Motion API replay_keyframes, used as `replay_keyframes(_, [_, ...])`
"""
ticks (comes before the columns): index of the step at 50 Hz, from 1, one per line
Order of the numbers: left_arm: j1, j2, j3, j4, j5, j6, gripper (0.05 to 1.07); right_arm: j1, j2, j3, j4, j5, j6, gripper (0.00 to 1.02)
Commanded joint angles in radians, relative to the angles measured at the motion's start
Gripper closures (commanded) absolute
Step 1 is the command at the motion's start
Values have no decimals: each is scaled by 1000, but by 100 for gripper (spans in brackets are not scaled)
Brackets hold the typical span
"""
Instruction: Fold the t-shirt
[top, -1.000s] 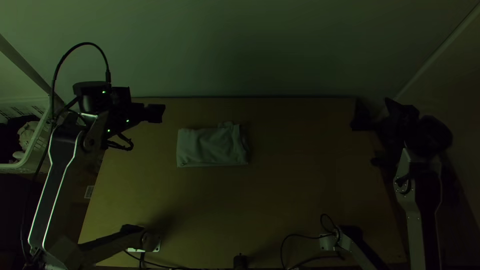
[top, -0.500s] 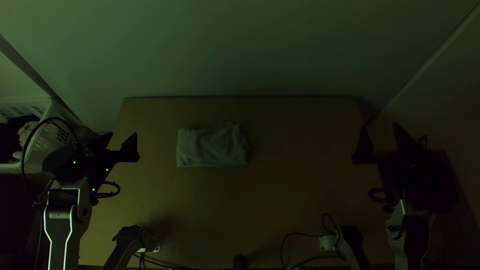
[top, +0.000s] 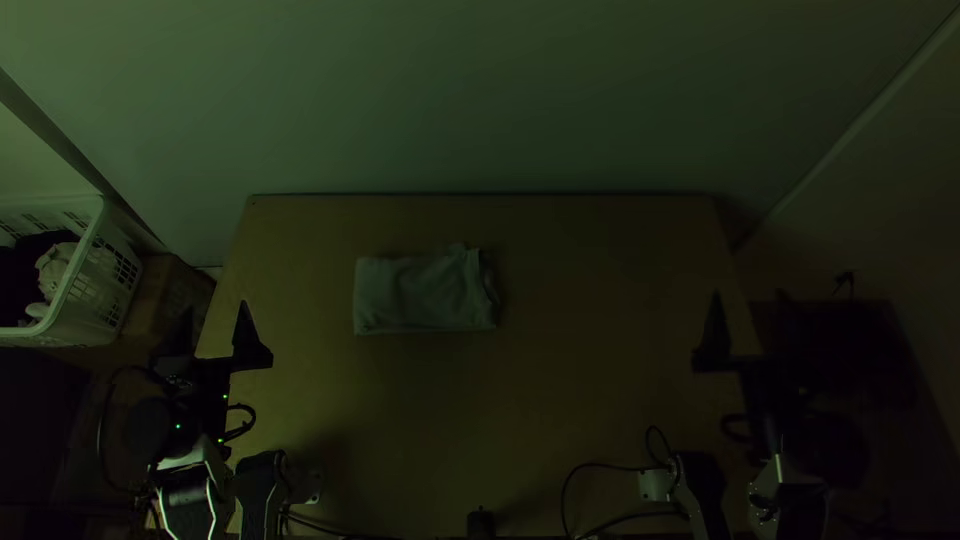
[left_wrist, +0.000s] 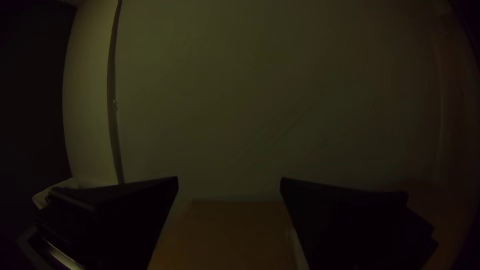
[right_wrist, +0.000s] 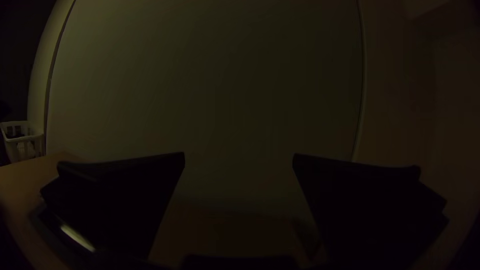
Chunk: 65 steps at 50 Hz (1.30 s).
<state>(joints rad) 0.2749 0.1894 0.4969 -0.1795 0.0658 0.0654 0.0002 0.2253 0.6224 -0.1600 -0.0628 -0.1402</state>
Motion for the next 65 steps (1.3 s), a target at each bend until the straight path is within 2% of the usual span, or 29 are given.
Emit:
replay_keyframes(1, [46,-70,-120,78,0,28,10,17,-64,-75,39,6,-21,3])
replay_keyframes(9, [40,-192,-256,101,43,31,10,18,-127,-151,60,6,-13,3])
replay_keyframes(18, [37,-192,-374,160,45,22,9,15,-207,-303,168,8,-1,3])
replay_keyframes(22, [38,-192,-423,193,43,22,10,6,-231,-388,197,11,30,4])
replay_keyframes(26, [38,-192,-463,198,43,36,10,-16,-231,-437,211,17,91,4])
replay_keyframes(38, [49,-191,-495,189,23,39,9,-51,-233,-604,215,20,165,4])
replay_keyframes(43, [47,-191,-495,189,23,37,10,-75,-230,-615,155,26,165,4])
replay_keyframes(65, [47,-189,-495,189,25,37,10,-72,-228,-615,152,35,151,4])
